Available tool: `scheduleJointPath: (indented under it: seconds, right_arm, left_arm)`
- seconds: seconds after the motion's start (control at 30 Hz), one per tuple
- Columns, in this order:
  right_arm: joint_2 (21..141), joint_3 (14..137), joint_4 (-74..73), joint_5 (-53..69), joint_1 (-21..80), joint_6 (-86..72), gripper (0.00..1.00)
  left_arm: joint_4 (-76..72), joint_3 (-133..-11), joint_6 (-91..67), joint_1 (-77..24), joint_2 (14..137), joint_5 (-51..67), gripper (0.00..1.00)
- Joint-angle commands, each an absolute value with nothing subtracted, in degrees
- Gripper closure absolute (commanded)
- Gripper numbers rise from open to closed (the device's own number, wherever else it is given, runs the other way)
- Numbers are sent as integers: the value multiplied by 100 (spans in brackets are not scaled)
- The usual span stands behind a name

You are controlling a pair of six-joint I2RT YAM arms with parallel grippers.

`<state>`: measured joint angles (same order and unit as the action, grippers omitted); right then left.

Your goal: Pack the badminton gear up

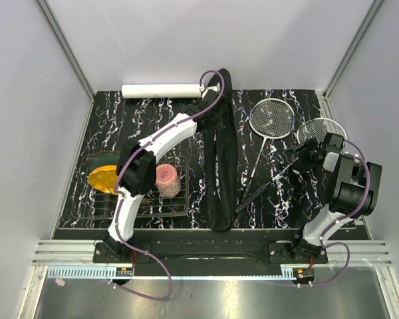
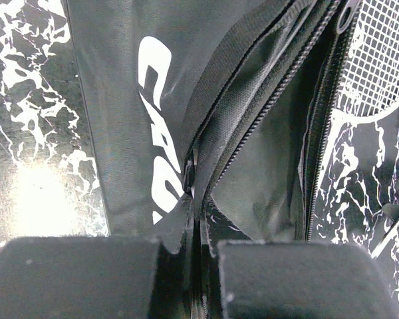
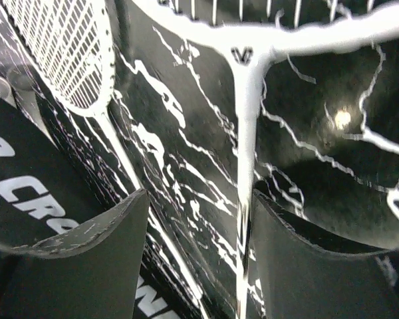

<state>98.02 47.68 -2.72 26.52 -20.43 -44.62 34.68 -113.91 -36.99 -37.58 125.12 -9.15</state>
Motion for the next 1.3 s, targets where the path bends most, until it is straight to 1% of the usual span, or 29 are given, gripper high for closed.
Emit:
scheduleJointPath:
  seconds: [0.0,0.07,0.1,0.17,0.2,0.27,0.3,0.33,0.4,0.43,0.47,0.5,0.53,0.63,0.7,0.73,0.8,0.87,0.9,0.97,1.03,1.17,1.27]
  right_arm:
    - [9976,4975,193,2312,-2065,-4377,39]
    - [9941,4887,438,2355,-2057,-4316,46]
    - [9923,4887,457,2338,-2057,-4281,54]
    - [9871,4922,440,2242,-2057,-4202,65]
    - [9835,4948,422,2163,-2048,-4132,80]
    - [9687,5123,152,2031,-1952,-3991,88]
    - [9616,5237,36,1761,-1890,-3764,93]
    - [9528,5543,-539,1549,-1785,-3640,100]
    - [9291,5904,-982,979,-1408,-3185,100]
    - [9229,6298,-1385,810,-1276,-3034,100]
    - [9142,6502,-1554,661,-1144,-2884,100]
    - [9115,6713,-1747,416,-838,-2543,100]
    - [9114,7150,-2123,335,-722,-2366,100]
    - [9141,7915,-2722,351,-388,-1830,100]
    - [9237,8295,-3031,299,-81,-1320,100]
    - [9263,8697,-3398,247,-27,-1144,100]
    - [9404,9225,-3734,-129,376,-698,100]
    - [9483,9456,-4042,-464,833,-354,100]
    - [9501,9561,-4121,-509,939,-265,100]
    - [9562,9843,-4359,-474,1168,-98,100]
    - [9571,9993,-4499,-466,1291,-35,100]
    - [9466,9958,-4500,-317,1476,158,100]
    - [9378,9870,-4509,-255,1695,246,100]
  left_arm:
    - [3059,-11417,-3771,-3779,12366,-1432,100]
    - [3059,-11400,-3709,-3779,12375,-1695,100]
    - [3050,-11399,-3692,-3788,12392,-1766,100]
    - [3067,-11408,-3656,-3779,12410,-1933,100]
    - [3059,-11408,-3656,-3788,12410,-1986,100]
    - [3076,-11417,-3691,-3788,12401,-2117,100]
    - [3102,-11434,-3700,-3788,12384,-2170,100]
    - [3120,-11426,-3744,-3788,12366,-2223,100]
    - [3304,-11469,-3814,-3788,12314,-2512,100]
    - [3479,-11531,-4006,-3788,12305,-2679,100]
    - [3828,-11592,-4138,-3779,12305,-3011,100]
    - [3945,-11662,-4253,-3788,12261,-3128,100]
    - [4042,-11663,-4411,-3788,12226,-3225,100]
    - [4499,-11733,-4736,-3779,12085,-3567,100]
    - [4763,-11725,-4860,-3744,11945,-3656,100]
    - [4833,-11733,-5000,-3675,11927,-3639,100]
    - [4922,-11812,-4958,-3639,11883,-3490,100]
    - [5175,-11987,-4913,-3612,11935,-3480,100]
    - [5299,-12223,-4922,-3612,11953,-3576,100]
    - [5475,-12270,-4948,-3630,11840,-3918,100]
    - [5476,-12147,-4939,-3630,11664,-4112,100]
    - [5284,-11446,-5106,-3639,10910,-4683,100]
    - [5230,-11233,-5273,-3630,10749,-4939,100]
